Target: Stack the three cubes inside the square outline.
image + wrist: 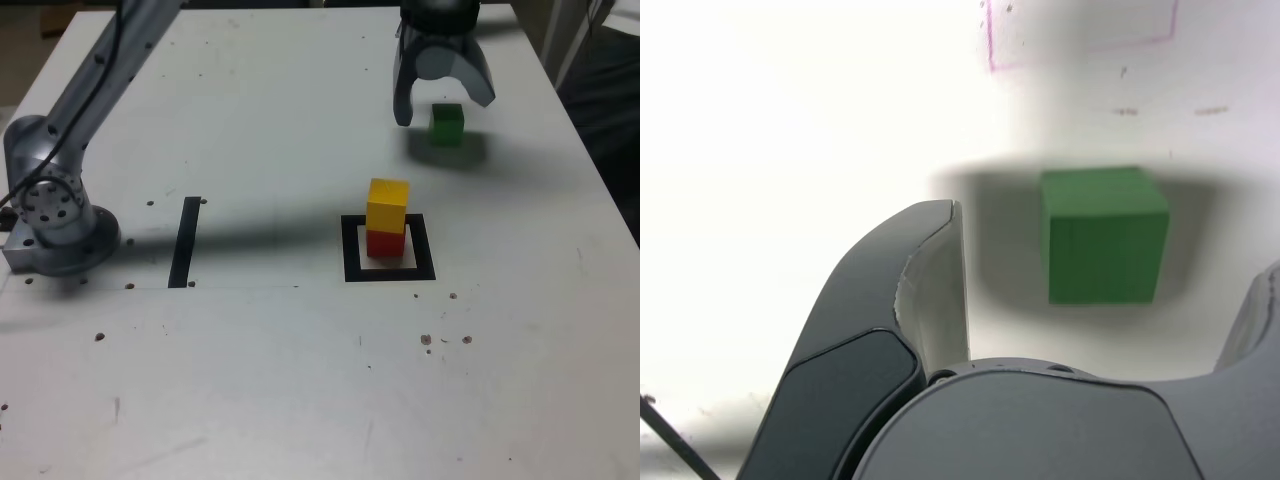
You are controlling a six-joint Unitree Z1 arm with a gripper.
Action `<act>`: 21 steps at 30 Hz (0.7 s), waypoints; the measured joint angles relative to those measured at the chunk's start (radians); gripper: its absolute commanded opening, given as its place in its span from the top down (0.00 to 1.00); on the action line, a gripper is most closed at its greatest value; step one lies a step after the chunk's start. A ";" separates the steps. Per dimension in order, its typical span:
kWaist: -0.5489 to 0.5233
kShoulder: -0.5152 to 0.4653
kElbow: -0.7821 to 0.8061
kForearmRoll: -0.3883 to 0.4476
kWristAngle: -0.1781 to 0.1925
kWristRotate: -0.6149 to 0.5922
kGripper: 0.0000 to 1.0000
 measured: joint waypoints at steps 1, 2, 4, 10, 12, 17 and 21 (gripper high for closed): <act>0.001 0.009 -0.011 0.002 0.000 0.005 0.06; 0.002 0.017 -0.023 0.003 0.000 0.010 0.06; 0.004 0.033 -0.044 0.004 0.000 0.019 0.08; 0.007 0.064 -0.070 0.006 0.001 0.023 0.16; 0.007 0.069 -0.074 0.010 0.001 0.023 0.22; 0.007 0.086 -0.087 0.028 0.000 0.015 0.47; 0.007 0.090 -0.088 0.028 0.003 0.010 0.65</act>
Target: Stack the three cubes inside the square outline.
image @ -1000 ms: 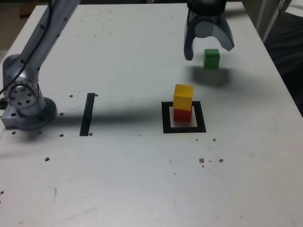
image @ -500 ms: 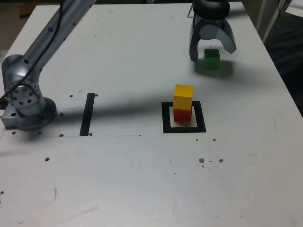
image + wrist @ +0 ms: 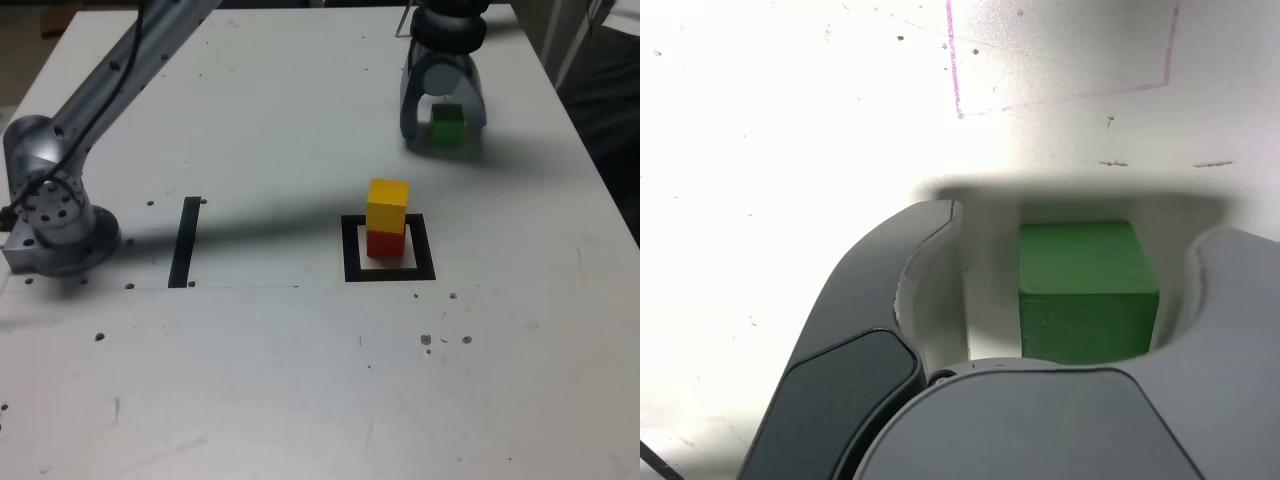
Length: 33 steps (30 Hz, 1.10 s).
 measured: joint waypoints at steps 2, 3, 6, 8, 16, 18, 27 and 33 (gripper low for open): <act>-0.001 0.000 -0.001 -0.002 0.002 0.000 0.68; -0.001 0.000 -0.001 -0.003 0.002 0.000 0.69; -0.003 0.000 -0.001 -0.005 0.003 0.000 0.69; -0.003 0.000 -0.001 -0.005 0.003 0.000 0.69; -0.003 0.000 -0.001 -0.005 0.010 0.000 0.69; -0.003 0.000 -0.001 -0.005 0.011 0.000 0.69; -0.005 -0.043 0.014 0.003 0.018 0.000 0.69; -0.027 -0.115 0.054 0.021 0.023 0.000 0.69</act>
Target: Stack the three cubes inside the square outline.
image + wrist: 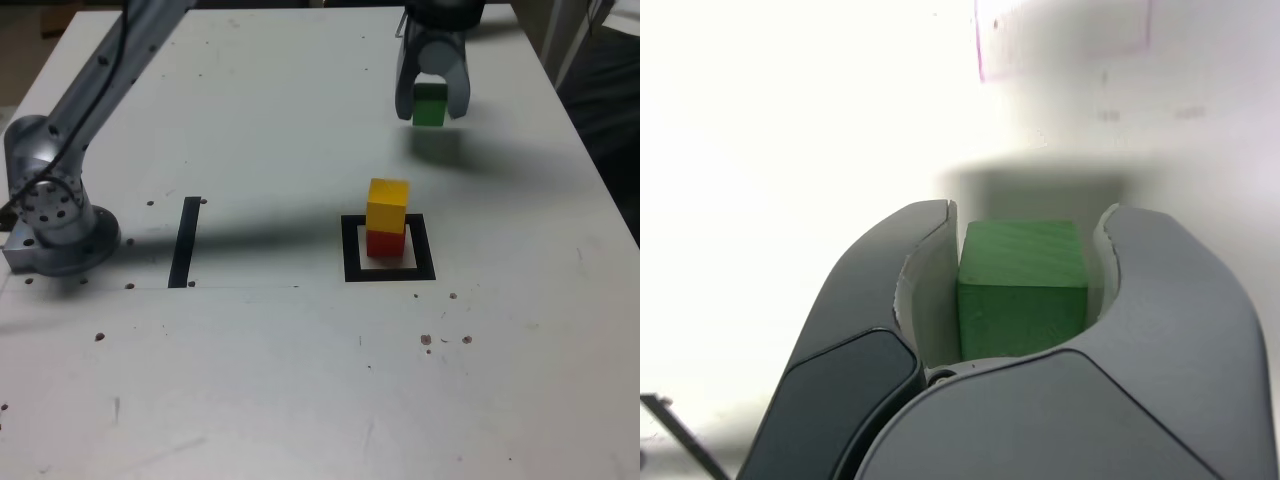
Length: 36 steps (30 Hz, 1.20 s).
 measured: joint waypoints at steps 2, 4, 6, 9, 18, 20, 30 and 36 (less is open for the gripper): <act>-0.012 -0.026 0.025 0.007 0.000 -0.005 0.69; -0.027 -0.055 0.060 0.011 0.000 -0.019 0.69; -0.044 -0.084 0.090 0.012 0.000 -0.033 0.69; -0.076 -0.140 0.143 0.012 0.000 -0.062 0.69; -0.172 -0.253 0.272 0.007 -0.022 -0.150 0.69; -0.193 -0.274 0.296 0.005 -0.027 -0.167 0.69; -0.291 -0.330 0.350 0.003 -0.041 -0.236 0.69; -0.342 -0.345 0.368 0.001 -0.060 -0.272 0.69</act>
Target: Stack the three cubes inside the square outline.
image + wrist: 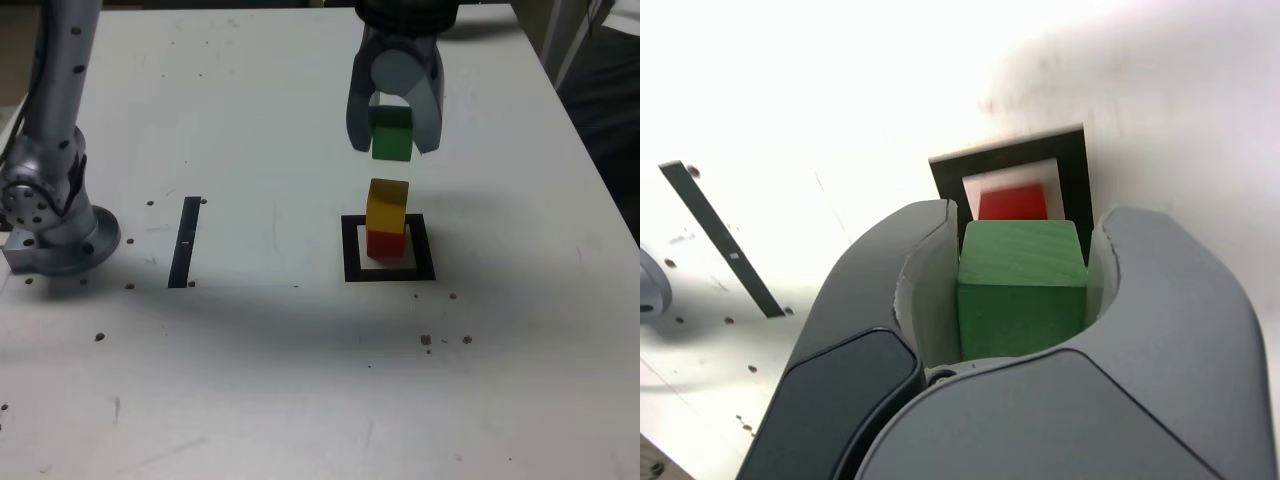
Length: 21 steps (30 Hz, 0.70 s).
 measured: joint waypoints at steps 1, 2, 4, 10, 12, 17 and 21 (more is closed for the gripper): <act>-0.007 -0.003 0.005 -0.002 -0.002 -0.007 0.69; -0.015 -0.005 0.012 -0.004 -0.004 -0.013 0.69; -0.030 -0.008 0.025 -0.012 -0.009 -0.022 0.69; -0.065 -0.014 0.060 -0.039 -0.024 -0.044 0.69; -0.070 -0.015 0.068 -0.048 -0.026 -0.050 0.69; -0.072 -0.017 0.085 -0.061 -0.029 -0.053 0.69; -0.073 -0.019 0.098 -0.075 -0.030 -0.053 0.55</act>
